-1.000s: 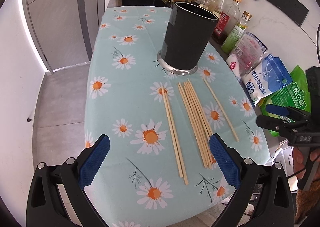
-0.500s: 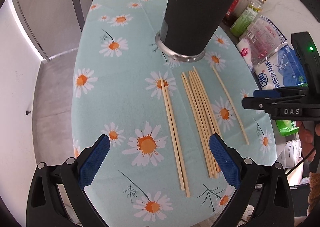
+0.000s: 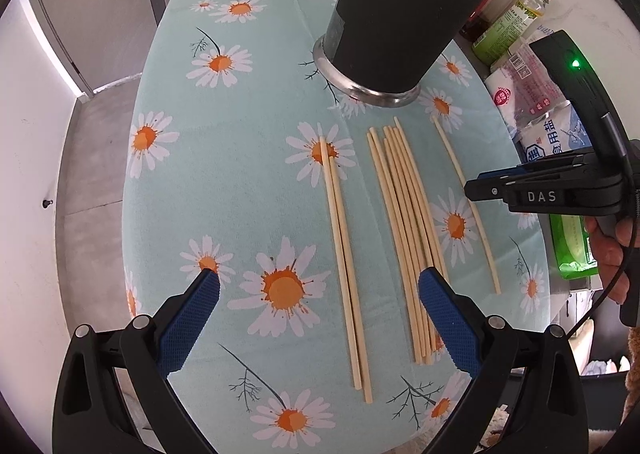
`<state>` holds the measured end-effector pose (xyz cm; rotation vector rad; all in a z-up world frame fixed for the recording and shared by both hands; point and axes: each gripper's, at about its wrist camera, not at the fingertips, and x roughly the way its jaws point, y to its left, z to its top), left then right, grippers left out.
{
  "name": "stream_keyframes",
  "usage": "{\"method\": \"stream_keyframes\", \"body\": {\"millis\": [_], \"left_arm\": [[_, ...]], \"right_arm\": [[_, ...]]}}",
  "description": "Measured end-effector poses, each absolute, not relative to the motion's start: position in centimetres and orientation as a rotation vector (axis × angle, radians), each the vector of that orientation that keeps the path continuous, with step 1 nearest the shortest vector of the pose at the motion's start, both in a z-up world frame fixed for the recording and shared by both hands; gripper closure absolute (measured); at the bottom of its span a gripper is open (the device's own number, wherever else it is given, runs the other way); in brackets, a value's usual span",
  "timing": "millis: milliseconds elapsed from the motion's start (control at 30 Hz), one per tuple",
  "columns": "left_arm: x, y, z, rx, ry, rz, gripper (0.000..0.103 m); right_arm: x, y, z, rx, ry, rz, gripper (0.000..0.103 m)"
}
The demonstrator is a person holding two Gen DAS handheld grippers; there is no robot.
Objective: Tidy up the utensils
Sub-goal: 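Lower the right tool onto the lone wooden chopstick and close on it, then close the left tool on a chopstick from the pair while the right tool holds its chopstick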
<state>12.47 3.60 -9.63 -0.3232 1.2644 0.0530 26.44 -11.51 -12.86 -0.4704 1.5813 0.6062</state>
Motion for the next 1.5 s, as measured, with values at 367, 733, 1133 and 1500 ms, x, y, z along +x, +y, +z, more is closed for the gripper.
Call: {"method": "stream_keyframes", "body": {"millis": [367, 733, 1133, 1500], "left_arm": [[12.9, 3.5, -10.2, -0.333, 1.284, 0.077, 0.006], [13.5, 3.3, -10.8, -0.358, 1.308, 0.082, 0.007], [14.6, 4.8, -11.4, -0.459, 1.379, 0.097, 0.045], [16.4, 3.5, -12.1, -0.428, 1.445, 0.097, 0.087]], "right_arm": [[27.1, -9.7, -14.2, -0.539, 1.581, 0.547, 0.096], [27.1, -11.2, -13.7, -0.469, 1.614, 0.578, 0.097], [25.7, -13.4, -10.9, -0.385, 1.593, 0.705, 0.097], [25.6, -15.8, -9.8, -0.354, 1.563, 0.747, 0.097]]}}
